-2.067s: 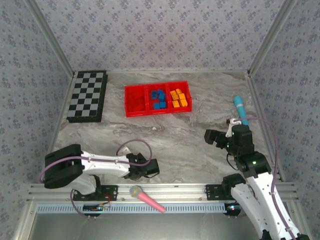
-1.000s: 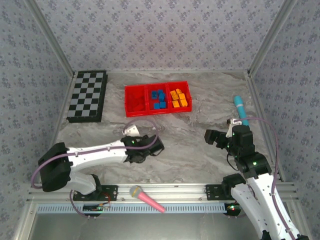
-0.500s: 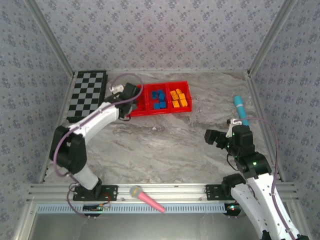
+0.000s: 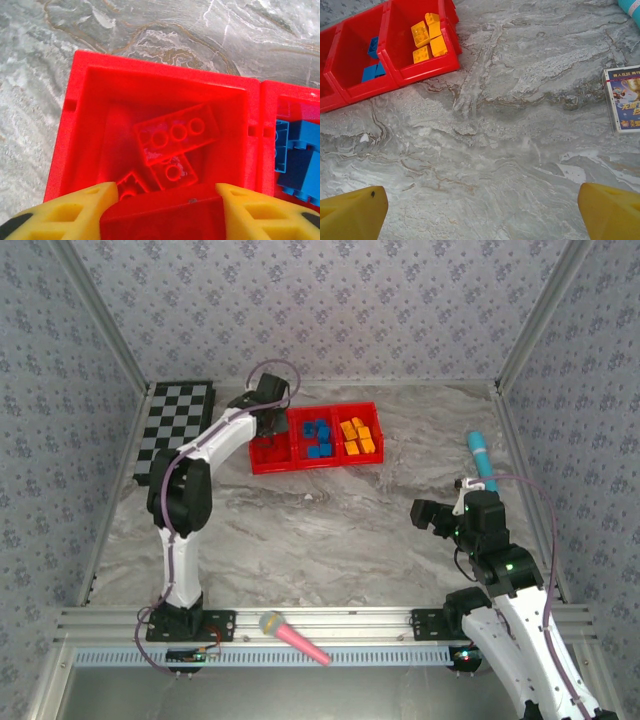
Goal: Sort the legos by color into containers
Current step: Place the lego in the container, then reset both arms
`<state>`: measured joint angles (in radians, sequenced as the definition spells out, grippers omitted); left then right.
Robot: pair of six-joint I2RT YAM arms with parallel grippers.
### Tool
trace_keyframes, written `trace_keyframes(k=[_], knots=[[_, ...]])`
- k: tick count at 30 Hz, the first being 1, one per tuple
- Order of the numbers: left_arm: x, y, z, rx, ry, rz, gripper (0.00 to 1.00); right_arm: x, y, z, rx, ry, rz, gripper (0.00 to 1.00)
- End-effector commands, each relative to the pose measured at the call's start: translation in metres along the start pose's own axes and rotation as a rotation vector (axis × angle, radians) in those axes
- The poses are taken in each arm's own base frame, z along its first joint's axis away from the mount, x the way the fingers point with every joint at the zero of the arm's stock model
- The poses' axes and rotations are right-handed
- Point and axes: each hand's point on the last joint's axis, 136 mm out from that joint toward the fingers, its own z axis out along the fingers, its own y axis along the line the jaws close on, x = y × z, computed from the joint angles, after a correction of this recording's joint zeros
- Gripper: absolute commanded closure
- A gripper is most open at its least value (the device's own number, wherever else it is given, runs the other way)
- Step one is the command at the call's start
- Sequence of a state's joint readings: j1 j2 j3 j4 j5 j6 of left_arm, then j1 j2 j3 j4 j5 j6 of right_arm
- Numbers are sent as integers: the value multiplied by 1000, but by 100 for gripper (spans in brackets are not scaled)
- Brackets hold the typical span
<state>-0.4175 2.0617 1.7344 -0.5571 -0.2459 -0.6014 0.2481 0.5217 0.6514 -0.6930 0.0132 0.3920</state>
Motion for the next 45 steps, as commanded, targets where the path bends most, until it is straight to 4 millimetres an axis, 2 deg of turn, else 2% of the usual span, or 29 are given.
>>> trace_keyframes(k=[1, 6, 11, 19, 24, 27, 30, 34, 38, 41, 45], knots=[[-12, -4, -8, 41, 6, 21, 36, -2, -6, -3, 35, -4, -10, 1], [-18, -7, -28, 86, -12, 41, 16, 0, -7, -1, 41, -1, -3, 1], [-19, -8, -63, 179, -65, 18, 0, -2, -5, -1, 30, -3, -8, 1], [-10, 10, -137, 319, -236, 61, 0, 0, -2, -1, 17, 11, -12, 1], [6, 18, -159, 371, -255, 92, 0, -4, 0, -8, 1, -26, 0, 1], [13, 43, -160, 268, -259, 99, 0, -8, -2, -12, 16, -46, 16, 1], [22, 68, -169, 227, -310, 83, 0, -15, -14, -10, 86, -81, 20, 1], [30, 109, -195, 158, -491, 47, 0, -32, -32, -2, 191, -180, -19, 1], [45, 147, -213, 79, -694, 93, 0, -53, -42, 9, 257, -301, -128, 1], [62, 165, -212, 31, -791, 176, 0, -61, -47, 23, 285, -394, -229, 1], [74, 186, -203, -70, -805, 208, 0, -67, -60, 48, 290, -490, -242, 1]])
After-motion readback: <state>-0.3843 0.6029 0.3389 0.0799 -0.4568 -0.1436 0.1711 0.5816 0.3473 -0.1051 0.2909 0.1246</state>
